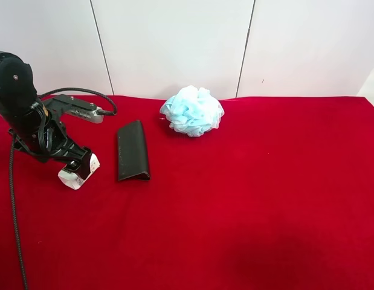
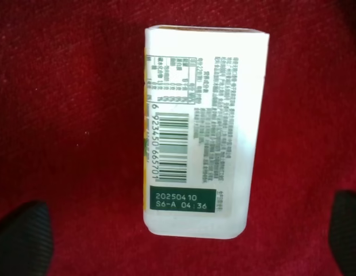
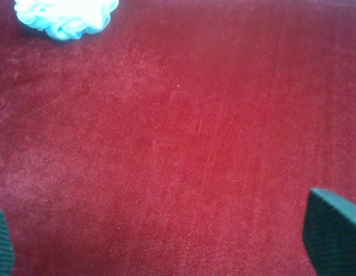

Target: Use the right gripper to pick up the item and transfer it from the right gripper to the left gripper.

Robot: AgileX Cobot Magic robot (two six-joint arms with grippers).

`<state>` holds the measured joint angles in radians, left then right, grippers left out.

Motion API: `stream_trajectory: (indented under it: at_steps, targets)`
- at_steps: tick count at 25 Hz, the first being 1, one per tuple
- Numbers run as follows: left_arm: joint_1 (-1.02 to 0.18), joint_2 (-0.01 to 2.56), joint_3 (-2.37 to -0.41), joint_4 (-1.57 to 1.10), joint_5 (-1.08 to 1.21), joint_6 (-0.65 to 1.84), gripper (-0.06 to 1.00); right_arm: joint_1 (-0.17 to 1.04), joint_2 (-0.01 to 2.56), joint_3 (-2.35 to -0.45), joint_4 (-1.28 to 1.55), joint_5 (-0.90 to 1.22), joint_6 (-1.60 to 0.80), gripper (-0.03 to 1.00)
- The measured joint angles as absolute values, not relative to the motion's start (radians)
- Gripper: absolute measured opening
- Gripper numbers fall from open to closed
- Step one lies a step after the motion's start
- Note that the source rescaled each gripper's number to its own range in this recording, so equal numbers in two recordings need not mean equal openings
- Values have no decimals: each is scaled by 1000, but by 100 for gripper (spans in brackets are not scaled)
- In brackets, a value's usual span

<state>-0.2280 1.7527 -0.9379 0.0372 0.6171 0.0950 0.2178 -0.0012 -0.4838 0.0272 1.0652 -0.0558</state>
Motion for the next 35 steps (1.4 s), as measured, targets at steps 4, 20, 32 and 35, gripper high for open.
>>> stream_trajectory:
  at_steps: [4, 20, 32, 35]
  targets:
    - [-228, 1736, -938, 36, 628, 95, 99, 218, -1, -484, 27, 1065, -56, 100]
    - [-228, 1024, -938, 37, 1079, 68, 100, 218, -1, -484, 27, 1065, -56, 100]
    - [-228, 429, -754, 67, 1210, 68, 100, 218, -1, -484, 27, 1065, -56, 100]
    - [-228, 302, -681, 54, 1211, 68, 100, 218, -1, -484, 27, 1065, -56, 100]
